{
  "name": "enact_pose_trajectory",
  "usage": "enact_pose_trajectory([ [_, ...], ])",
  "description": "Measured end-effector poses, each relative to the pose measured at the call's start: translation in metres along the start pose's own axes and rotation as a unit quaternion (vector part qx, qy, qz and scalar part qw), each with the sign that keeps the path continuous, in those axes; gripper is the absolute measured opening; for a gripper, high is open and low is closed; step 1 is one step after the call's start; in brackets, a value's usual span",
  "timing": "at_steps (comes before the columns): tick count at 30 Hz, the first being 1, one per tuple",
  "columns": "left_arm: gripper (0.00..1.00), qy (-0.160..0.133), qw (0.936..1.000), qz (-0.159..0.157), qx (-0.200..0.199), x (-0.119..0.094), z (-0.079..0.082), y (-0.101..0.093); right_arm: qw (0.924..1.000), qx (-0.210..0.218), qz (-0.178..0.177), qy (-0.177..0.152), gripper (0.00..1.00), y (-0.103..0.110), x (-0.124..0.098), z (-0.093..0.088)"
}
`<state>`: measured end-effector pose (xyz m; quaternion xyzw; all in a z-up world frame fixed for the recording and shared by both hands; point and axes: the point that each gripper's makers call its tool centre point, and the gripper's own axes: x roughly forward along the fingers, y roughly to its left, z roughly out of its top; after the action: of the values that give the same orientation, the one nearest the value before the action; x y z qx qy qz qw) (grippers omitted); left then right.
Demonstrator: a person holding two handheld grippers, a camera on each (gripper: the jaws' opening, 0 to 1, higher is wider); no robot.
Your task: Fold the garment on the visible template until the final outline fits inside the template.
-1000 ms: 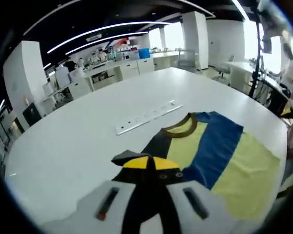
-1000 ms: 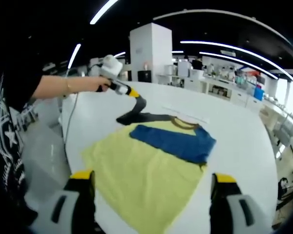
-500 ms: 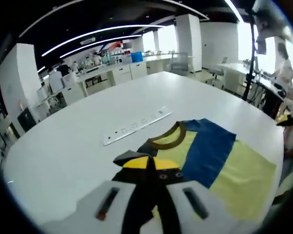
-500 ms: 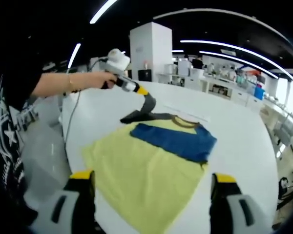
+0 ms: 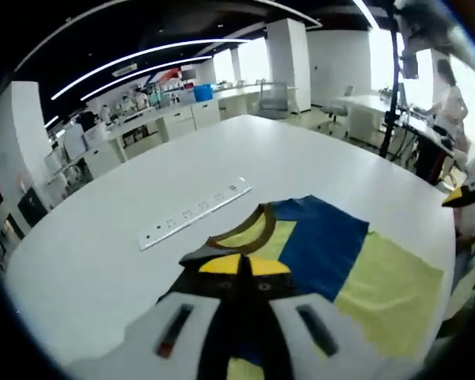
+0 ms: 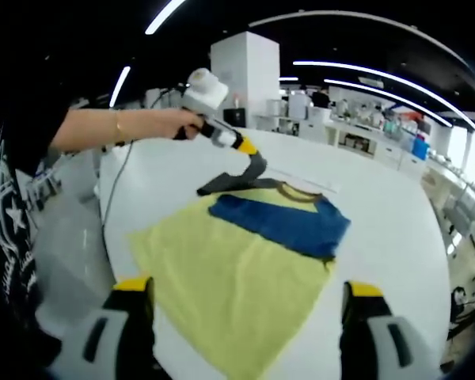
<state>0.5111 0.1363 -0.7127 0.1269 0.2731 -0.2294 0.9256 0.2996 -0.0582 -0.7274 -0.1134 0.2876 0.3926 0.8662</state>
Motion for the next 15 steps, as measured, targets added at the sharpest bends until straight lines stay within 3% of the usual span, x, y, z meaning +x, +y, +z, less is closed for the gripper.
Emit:
enact_pose_trajectory([
  [15, 0.0, -0.021, 0.9991, -0.033, -0.014, 0.018, 0.018, -0.037, 0.9999, 0.008, 0.002, 0.009, 1.0, -0.002, 0.004, -0.007],
])
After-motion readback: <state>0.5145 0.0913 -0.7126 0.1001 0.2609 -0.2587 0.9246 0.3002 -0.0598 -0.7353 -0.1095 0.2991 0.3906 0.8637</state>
